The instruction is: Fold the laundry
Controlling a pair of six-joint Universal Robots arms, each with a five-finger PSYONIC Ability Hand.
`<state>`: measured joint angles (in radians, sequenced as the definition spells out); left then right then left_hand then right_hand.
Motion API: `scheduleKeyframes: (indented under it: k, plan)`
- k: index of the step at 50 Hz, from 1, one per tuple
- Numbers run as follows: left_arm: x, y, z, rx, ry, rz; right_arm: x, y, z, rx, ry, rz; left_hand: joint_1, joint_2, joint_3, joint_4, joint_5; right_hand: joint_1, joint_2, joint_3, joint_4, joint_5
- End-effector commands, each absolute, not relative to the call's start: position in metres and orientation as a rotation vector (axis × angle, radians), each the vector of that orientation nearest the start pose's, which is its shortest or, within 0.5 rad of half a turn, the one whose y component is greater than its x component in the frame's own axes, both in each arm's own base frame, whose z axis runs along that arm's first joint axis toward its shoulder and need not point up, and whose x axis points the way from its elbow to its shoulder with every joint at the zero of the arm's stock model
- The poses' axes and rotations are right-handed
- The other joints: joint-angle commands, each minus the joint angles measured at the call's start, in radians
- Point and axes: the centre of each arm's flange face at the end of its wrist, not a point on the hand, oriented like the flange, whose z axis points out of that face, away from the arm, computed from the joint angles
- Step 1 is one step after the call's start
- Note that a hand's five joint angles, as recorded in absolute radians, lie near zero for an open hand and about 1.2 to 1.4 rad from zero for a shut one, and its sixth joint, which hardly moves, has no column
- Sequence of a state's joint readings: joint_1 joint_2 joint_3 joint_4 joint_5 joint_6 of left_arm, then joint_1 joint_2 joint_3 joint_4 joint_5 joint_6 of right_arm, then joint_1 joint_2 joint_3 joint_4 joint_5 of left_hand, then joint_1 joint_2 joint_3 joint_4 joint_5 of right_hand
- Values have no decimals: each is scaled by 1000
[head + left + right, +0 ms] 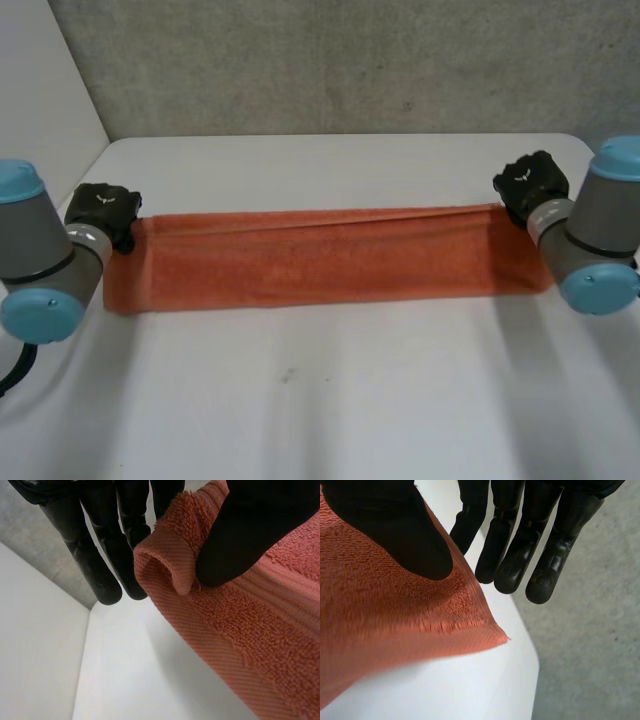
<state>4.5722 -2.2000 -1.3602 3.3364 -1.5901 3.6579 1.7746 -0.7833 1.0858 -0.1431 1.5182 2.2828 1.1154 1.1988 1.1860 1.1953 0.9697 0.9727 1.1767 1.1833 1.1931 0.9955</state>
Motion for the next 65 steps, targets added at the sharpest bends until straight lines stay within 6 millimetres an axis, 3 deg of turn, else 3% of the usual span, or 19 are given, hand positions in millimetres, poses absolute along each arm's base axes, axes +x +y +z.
scheduleKeyframes:
  k: [1, 6, 7, 8, 10, 11, 12, 13, 14, 18, 20, 21, 27, 33, 40, 44, 55, 58, 65]
  plan:
    - [-189, -401, 145, 703, 2153, -1765, 245, -449, 140, -1428, 2172, -2376, 281, 197, 210, 201, 252, 424, 220, 213, 203, 226]
    - [-190, -401, 135, 719, 2171, -1747, 258, -455, 124, -1457, 2102, -2365, 281, 197, 210, 201, 252, 424, 220, 213, 203, 226]
    - [-191, -401, 133, 722, 2175, -1743, 263, -458, 119, -1466, 2062, -2371, 281, 197, 210, 201, 252, -340, -544, -550, -560, -537]
    - [-193, -400, 133, 729, 2174, -1744, 263, -458, 119, -1466, 2062, -2372, 281, 197, 210, 201, 252, -347, -551, -558, -568, -545]
    - [-194, -399, 132, 735, 2176, -1745, 263, -463, 121, -1447, 2046, -2414, 113, 29, 42, 33, 84, -798, -1002, -1009, -1019, -996]
    - [-195, -399, 133, 738, 2175, -1748, 263, -466, 124, -1430, 2041, -2439, -392, -475, -462, -472, -421, -798, -1002, -1009, -1019, -996]
    - [-195, -398, 134, 740, 2175, -1749, 263, -466, 124, -1430, 2041, -2440, -685, -768, -755, -765, -713, -798, -1002, -1009, -1019, -996]
    - [-195, -398, 134, 740, 2175, -1749, 263, -468, 129, -1397, 2043, -2469, -688, -771, -758, -767, -716, -798, -1002, -1009, -1019, -996]
    - [-198, -397, 135, 747, 2171, -1758, 261, -469, 131, -1358, 2069, -2478, -941, -1024, -1011, -1021, -970, -798, -1002, -1009, -1019, -996]
    - [-209, -390, 153, 768, 2136, -1813, 253, -470, 146, -1183, 2138, -2495, -941, -1024, -1011, -1021, -970, -798, -1002, -1009, -1019, -996]
    - [-210, -388, 160, 760, 2125, -1832, 246, -466, 170, -1059, 2139, -2510, -941, -1024, -1011, -1021, -970, -798, -1002, -1009, -1019, -996]
    - [-210, -388, 164, 754, 2119, -1840, 244, -459, 185, -995, 2131, -2498, -941, -1024, -1011, -1021, -970, -798, -1002, -1009, -1019, -996]
    - [-207, -373, 182, 748, 2104, -1863, 234, -428, 210, -946, 2149, -2357, -941, -1024, -1011, -1021, -970, -798, -1002, -1009, -1019, -996]
    - [-205, -357, 183, 759, 2124, -1845, 199, -409, 191, -982, 2353, -2050, -941, -1024, -1011, -1021, -970, -762, -966, -973, -983, -959]
    - [-210, -342, 177, 793, 2148, -1830, 191, -395, 171, -994, 2476, -1820, -941, -1024, -1011, -1021, -970, -571, -775, -781, -791, -768]
    - [-211, -341, 173, 794, 2141, -1840, 181, -399, 144, -977, 2523, -1729, -941, -1024, -1011, -1021, -970, -395, -599, -605, -615, -592]
    - [-211, -339, 168, 796, 2137, -1843, 169, -417, 117, -964, 2512, -1777, -941, -1024, -1011, -1021, -970, -116, -320, -326, -336, -313]
    - [-211, -339, 168, 796, 2139, -1842, 167, -421, 108, -957, 2523, -1779, -941, -1024, -1011, -1021, -970, 421, 217, 211, 201, 224]
    - [-211, -339, 169, 794, 2137, -1846, 130, -445, 118, -810, 2646, -1992, -941, -1024, -1011, -1021, -970, 424, 220, 213, 203, 226]
